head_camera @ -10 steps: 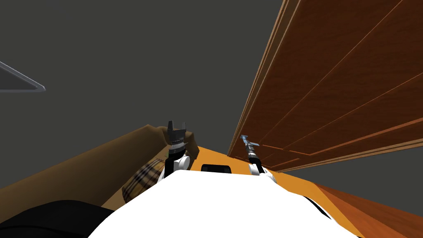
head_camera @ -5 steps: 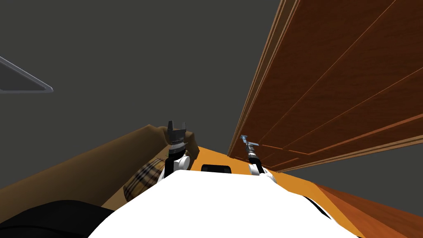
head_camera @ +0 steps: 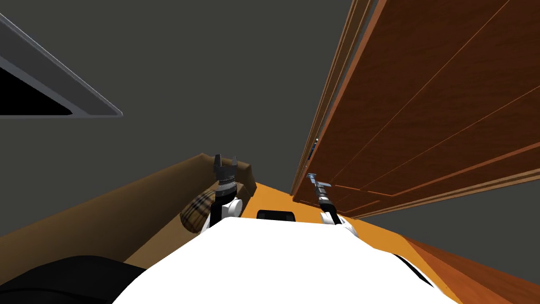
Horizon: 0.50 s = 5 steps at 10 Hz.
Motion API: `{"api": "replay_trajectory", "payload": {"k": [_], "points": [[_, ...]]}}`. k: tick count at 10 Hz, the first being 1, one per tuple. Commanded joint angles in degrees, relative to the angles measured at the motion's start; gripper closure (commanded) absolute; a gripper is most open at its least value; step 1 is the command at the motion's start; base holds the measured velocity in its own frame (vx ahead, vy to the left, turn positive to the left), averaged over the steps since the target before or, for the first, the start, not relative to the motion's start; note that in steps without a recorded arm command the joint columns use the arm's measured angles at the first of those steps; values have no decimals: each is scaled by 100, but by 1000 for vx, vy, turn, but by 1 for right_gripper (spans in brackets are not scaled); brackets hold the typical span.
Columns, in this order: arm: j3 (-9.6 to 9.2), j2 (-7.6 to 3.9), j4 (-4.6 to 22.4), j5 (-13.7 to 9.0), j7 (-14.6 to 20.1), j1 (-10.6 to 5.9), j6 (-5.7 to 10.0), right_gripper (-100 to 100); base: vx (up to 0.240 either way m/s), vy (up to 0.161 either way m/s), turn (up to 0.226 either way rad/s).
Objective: Pull the door open
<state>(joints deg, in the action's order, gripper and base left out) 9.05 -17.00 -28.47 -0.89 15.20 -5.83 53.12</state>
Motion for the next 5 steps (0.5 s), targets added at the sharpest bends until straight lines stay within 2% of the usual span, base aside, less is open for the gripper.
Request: {"api": "replay_trajectory", "payload": {"k": [1,4,5], "points": [[-97,-81,2,70,151,61,93,100,-203,-80,152],[-240,-208,1,171,372,153,214,100,-226,-65,119],[-229,-161,22,161,320,111,194,100,-111,-25,40]]}}
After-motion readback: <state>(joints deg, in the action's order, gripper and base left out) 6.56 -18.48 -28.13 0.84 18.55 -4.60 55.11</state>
